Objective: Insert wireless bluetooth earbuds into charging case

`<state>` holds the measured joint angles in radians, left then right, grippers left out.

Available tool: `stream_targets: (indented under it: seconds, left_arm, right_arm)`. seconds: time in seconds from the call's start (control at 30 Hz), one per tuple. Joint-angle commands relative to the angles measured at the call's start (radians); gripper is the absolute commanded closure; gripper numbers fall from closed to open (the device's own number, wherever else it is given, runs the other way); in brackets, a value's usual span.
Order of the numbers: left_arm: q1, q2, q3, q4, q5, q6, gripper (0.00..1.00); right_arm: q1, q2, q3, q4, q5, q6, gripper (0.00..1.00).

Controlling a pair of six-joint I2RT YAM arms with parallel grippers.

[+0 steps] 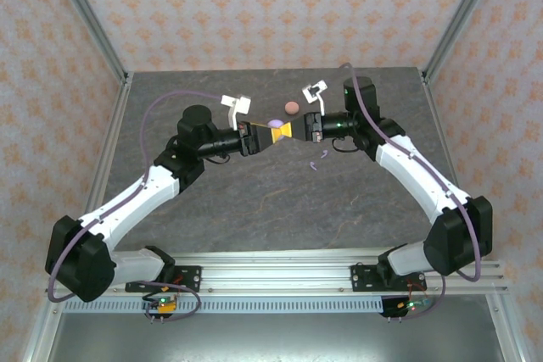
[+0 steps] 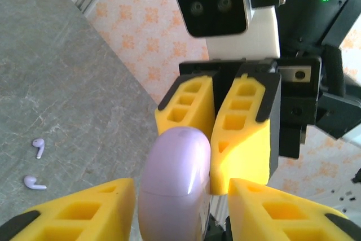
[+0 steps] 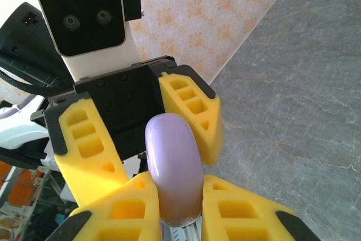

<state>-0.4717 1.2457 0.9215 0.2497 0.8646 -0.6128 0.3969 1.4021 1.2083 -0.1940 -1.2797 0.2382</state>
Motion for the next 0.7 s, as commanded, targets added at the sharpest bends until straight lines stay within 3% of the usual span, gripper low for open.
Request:
stream_targets:
  seconds: [0.0,0.3,0.67]
  left_arm:
    - [-0.008,-0.041,0.031,-0.090,0.038,0.071,0.46]
    - [-0.007,-0.048,0.058,-0.166,0.096,0.137,0.41]
    - [-0.008,-0.018,0.067,-0.145,0.124,0.119,0.48]
  right_arm:
    - [0.005,0.008,0.058,-0.108,-0.006,-0.098,0.83]
    - [0.012,0.009,0.100,-0.247,-0.051,-0.194,0.83]
    - [0.021,0.006,0.116,-0.279,-0.055,-0.215,0.82]
